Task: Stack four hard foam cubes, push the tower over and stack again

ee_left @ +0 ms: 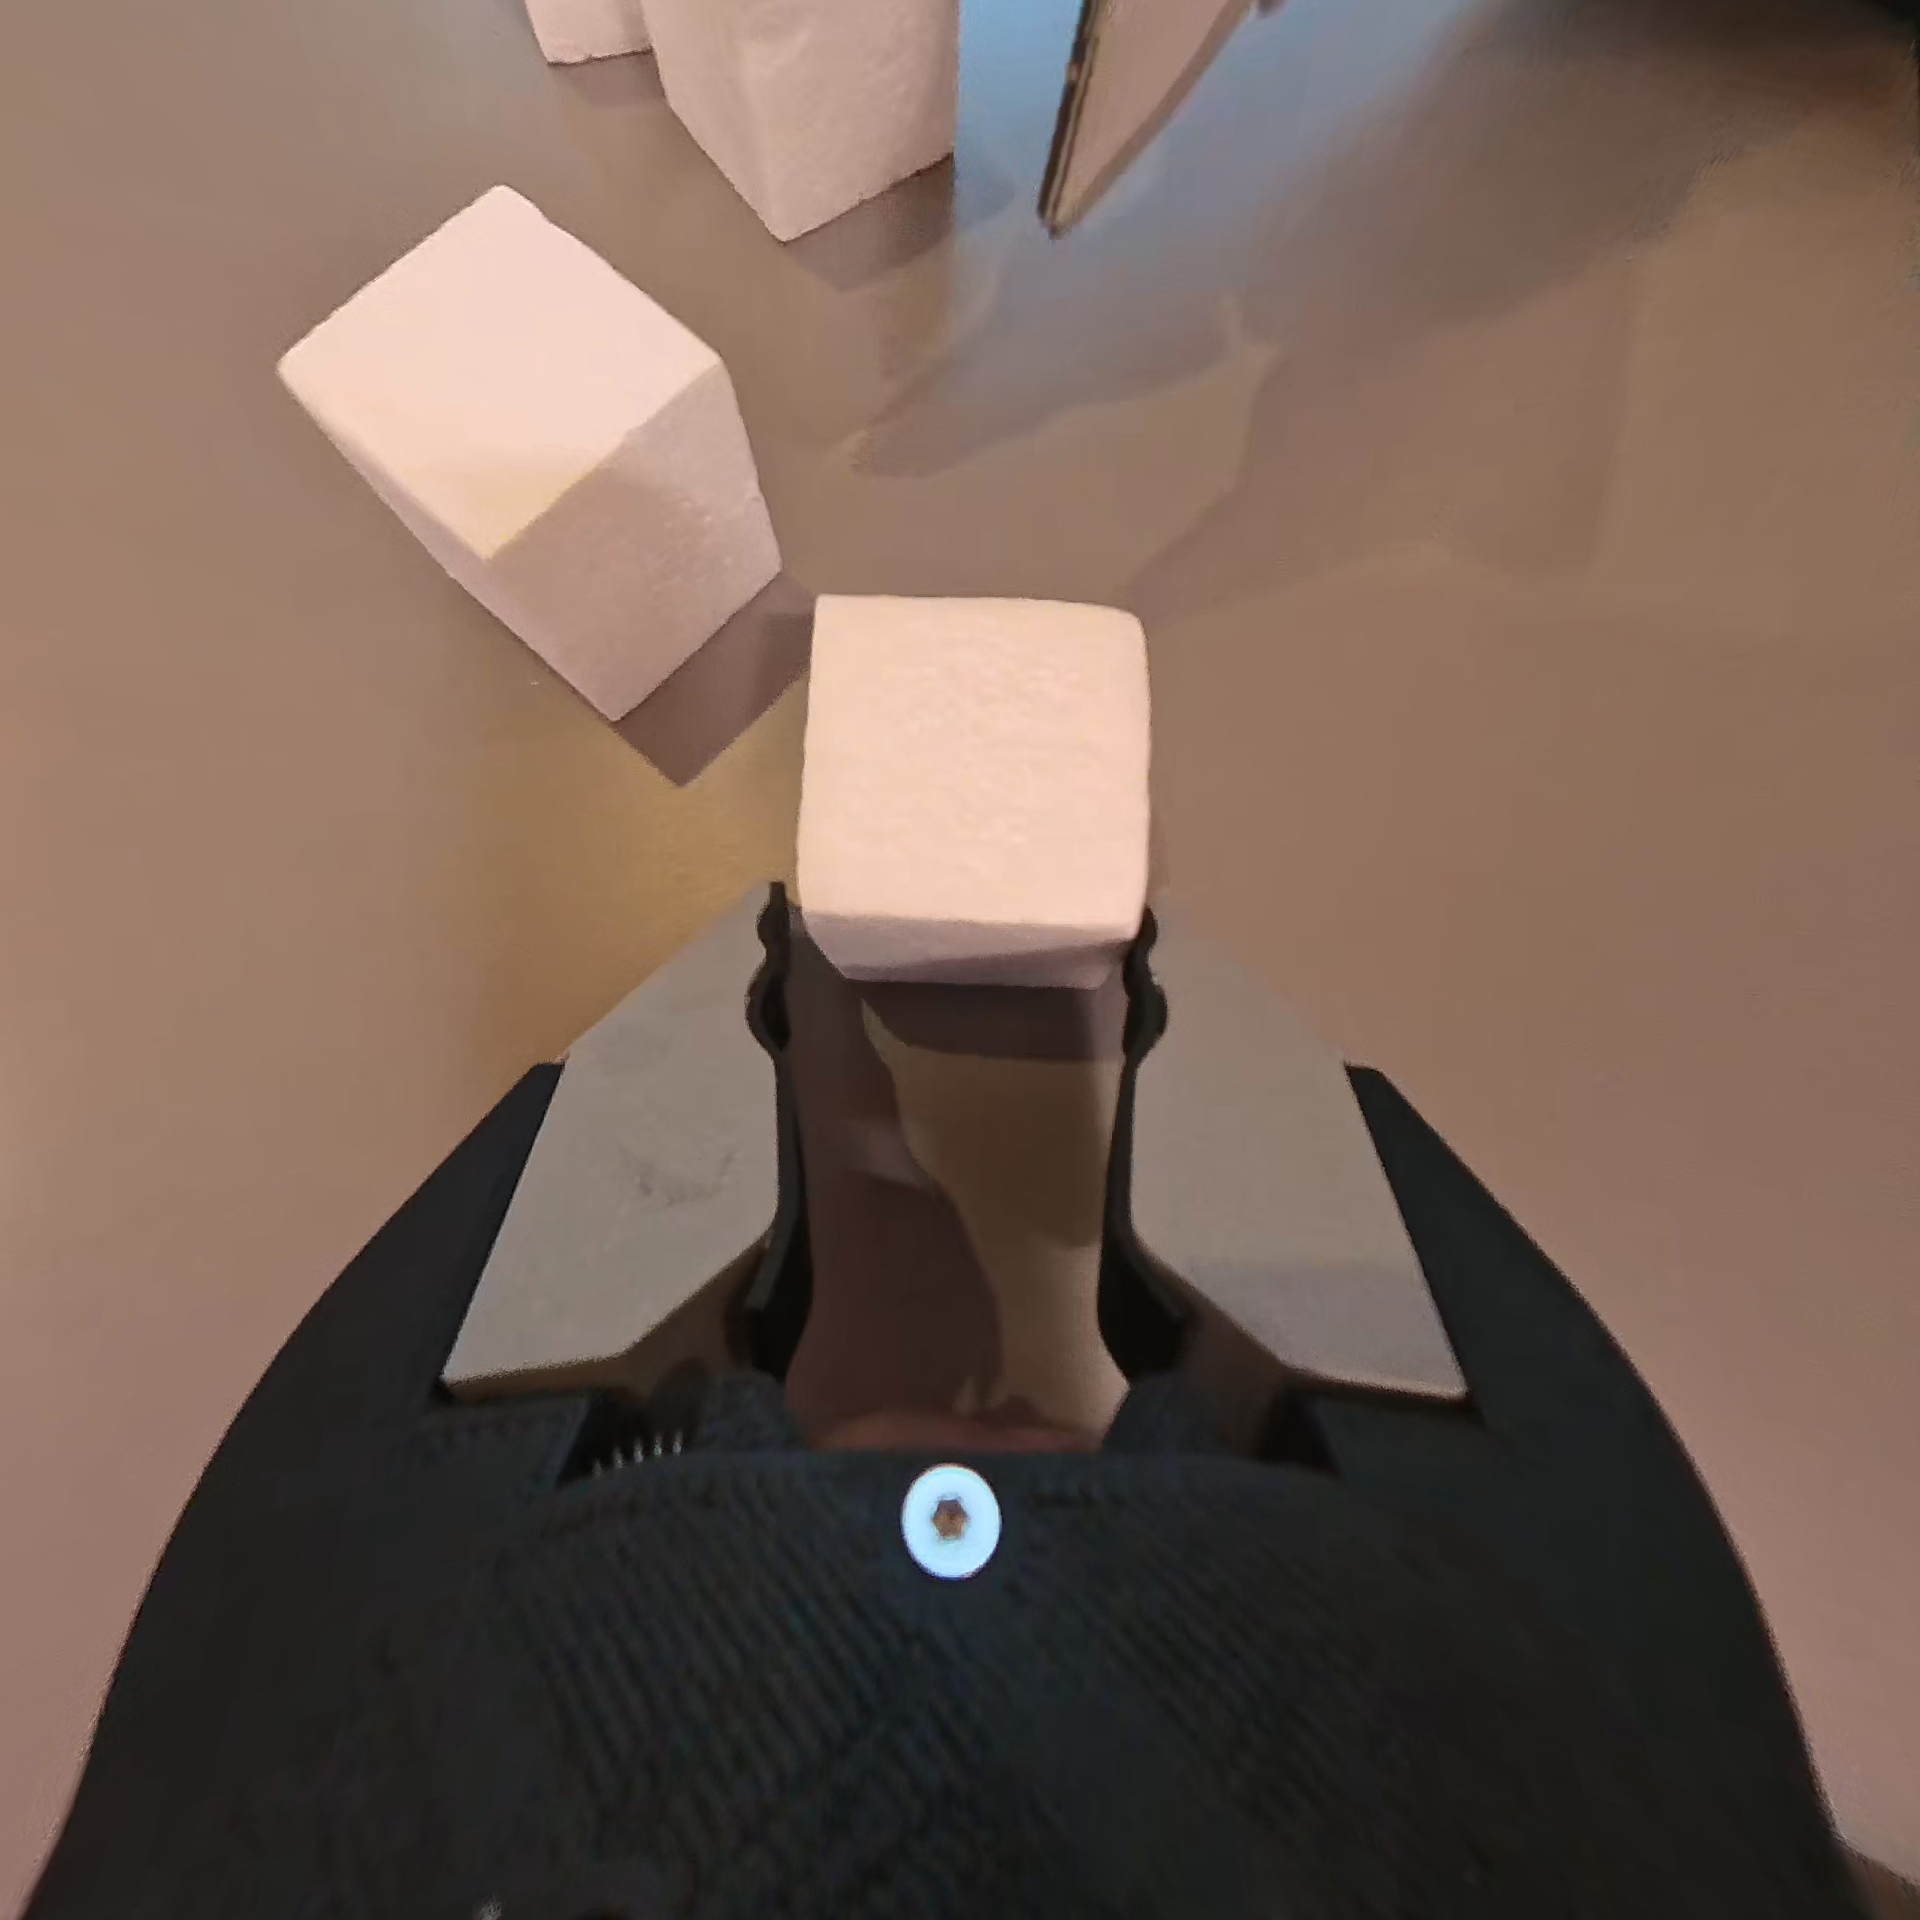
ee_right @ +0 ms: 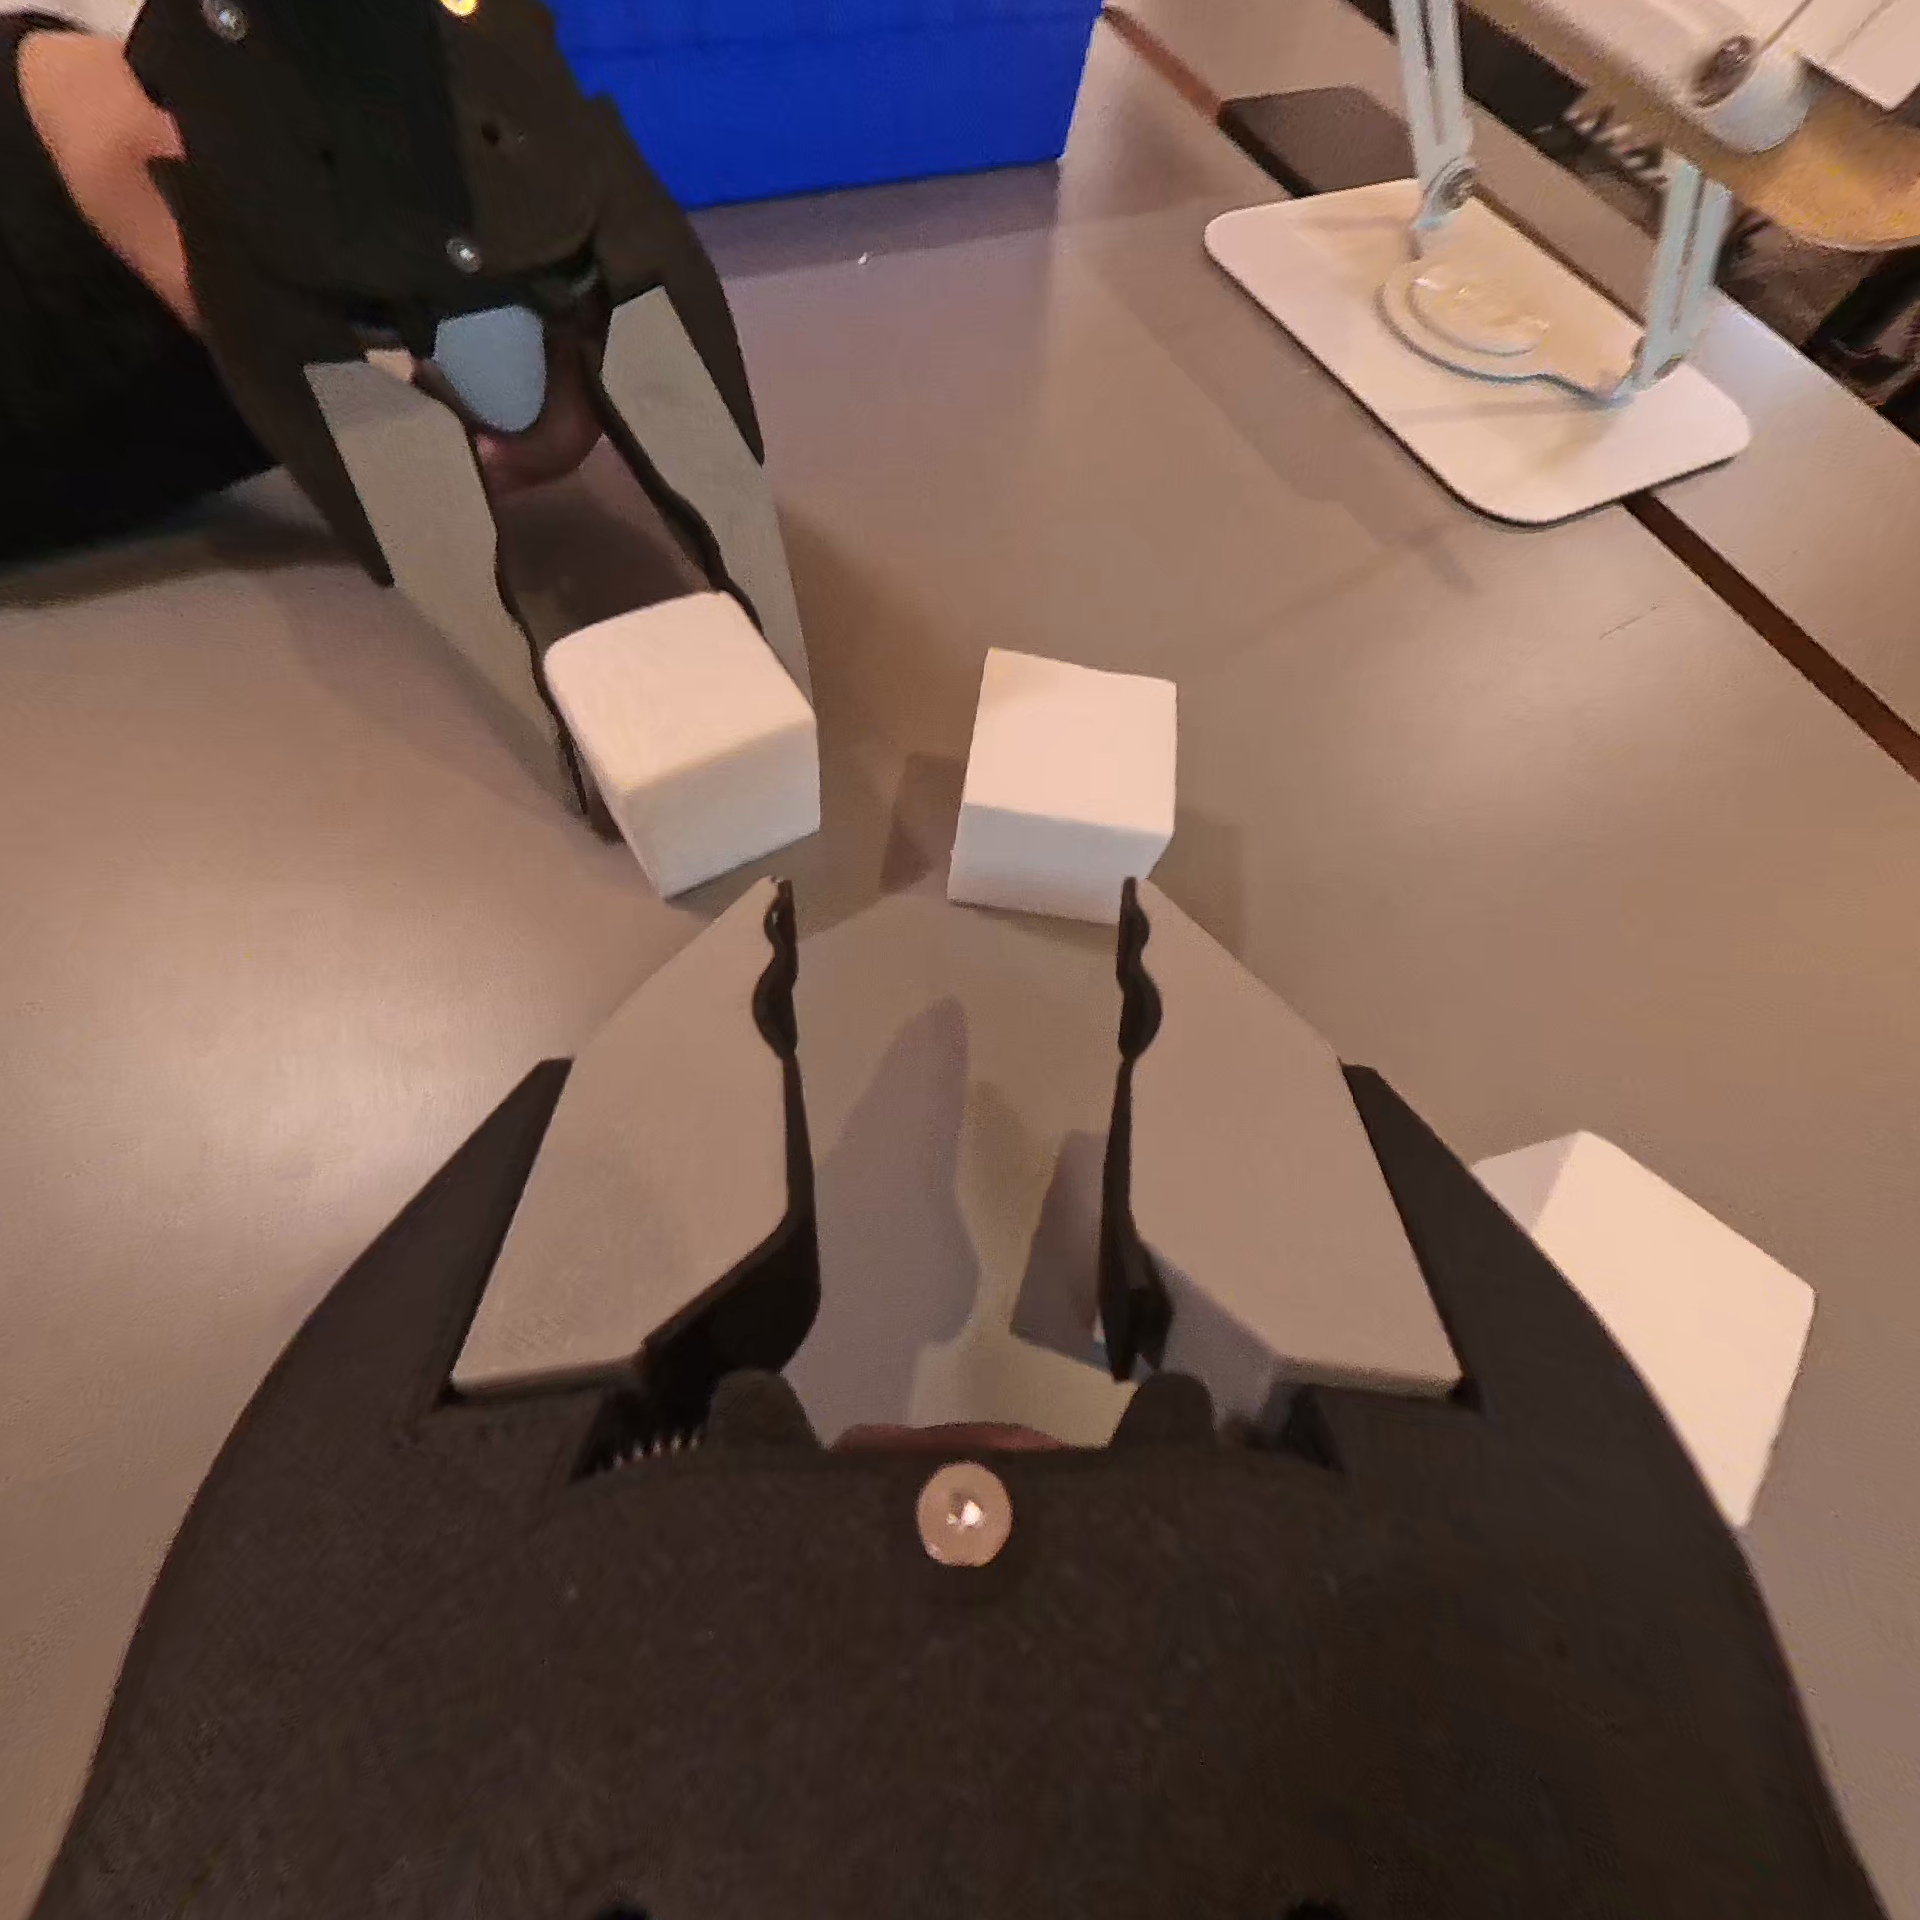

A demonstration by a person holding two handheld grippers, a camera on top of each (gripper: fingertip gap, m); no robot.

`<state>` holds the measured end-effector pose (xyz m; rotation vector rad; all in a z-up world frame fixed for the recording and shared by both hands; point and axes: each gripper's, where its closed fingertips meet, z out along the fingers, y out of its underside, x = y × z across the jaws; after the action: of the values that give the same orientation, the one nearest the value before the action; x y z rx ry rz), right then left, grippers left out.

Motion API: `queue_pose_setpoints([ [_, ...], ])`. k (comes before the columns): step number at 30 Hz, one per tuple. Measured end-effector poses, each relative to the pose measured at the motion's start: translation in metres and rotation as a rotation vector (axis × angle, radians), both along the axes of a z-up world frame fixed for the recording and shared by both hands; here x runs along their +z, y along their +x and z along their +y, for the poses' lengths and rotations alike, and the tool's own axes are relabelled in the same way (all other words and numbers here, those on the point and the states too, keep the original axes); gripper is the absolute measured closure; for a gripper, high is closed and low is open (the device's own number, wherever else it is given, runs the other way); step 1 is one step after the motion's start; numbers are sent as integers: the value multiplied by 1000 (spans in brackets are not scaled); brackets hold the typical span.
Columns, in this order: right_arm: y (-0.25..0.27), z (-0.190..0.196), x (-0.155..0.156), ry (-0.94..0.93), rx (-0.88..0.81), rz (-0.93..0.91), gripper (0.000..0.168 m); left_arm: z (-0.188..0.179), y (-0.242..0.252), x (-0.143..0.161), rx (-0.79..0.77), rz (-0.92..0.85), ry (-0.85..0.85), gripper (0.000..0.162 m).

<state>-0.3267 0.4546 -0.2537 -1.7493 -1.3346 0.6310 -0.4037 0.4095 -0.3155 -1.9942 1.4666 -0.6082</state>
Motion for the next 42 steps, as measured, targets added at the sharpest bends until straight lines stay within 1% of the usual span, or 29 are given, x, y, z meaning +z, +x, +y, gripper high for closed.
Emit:
queue_pose_setpoints([
  [4, -15, 13, -8, 63, -93, -8, 107, 4, -1, 2, 18, -12, 1, 99],
  [6, -22, 18, -16, 38, -118, -7, 106, 3, -1, 0, 16, -4, 1, 99],
  [8, -28, 20, -23, 3, -138, -10, 101, 2, 0, -1, 10, 12, 8, 99],
  [11, -31, 33, -27, 49, -180, -27, 102, 0, 1, -1, -3, 19, 16, 100],
  [13, -34, 39, -32, 58, -183, -45, 102, 0, 1, -1, -5, 14, 13, 100],
  [15, -35, 45, -36, 53, -203, -53, 96, 1, 1, 0, 3, 12, 15, 100],
  [18, -39, 46, -37, 41, -179, -29, 95, 1, 1, 1, 5, 6, 14, 100],
  [21, -40, 48, -41, 31, -148, -38, 87, 0, 1, 0, 1, 14, 16, 99],
  [24, -42, 47, -38, 23, -78, -10, 89, 1, 1, -3, 2, 20, 11, 99],
  [25, -43, 45, -37, 3, -47, 3, 95, 1, 2, -4, 3, 21, 12, 99],
  [27, -44, 43, -36, -25, -1, 19, 115, 1, 2, -4, 4, 19, 11, 99],
  [30, -43, 46, -35, -30, 0, 28, 116, 1, 2, -4, 6, 22, 11, 98],
  [34, -39, 46, -25, -11, -2, 73, 116, 2, -1, -2, 13, 27, 21, 96],
  [37, -36, 41, -11, -11, 19, 125, 116, 3, -1, -1, 16, 23, 25, 96],
  [42, -37, 22, 19, 23, 102, 208, 116, 1, 3, -4, 6, 31, 24, 97],
])
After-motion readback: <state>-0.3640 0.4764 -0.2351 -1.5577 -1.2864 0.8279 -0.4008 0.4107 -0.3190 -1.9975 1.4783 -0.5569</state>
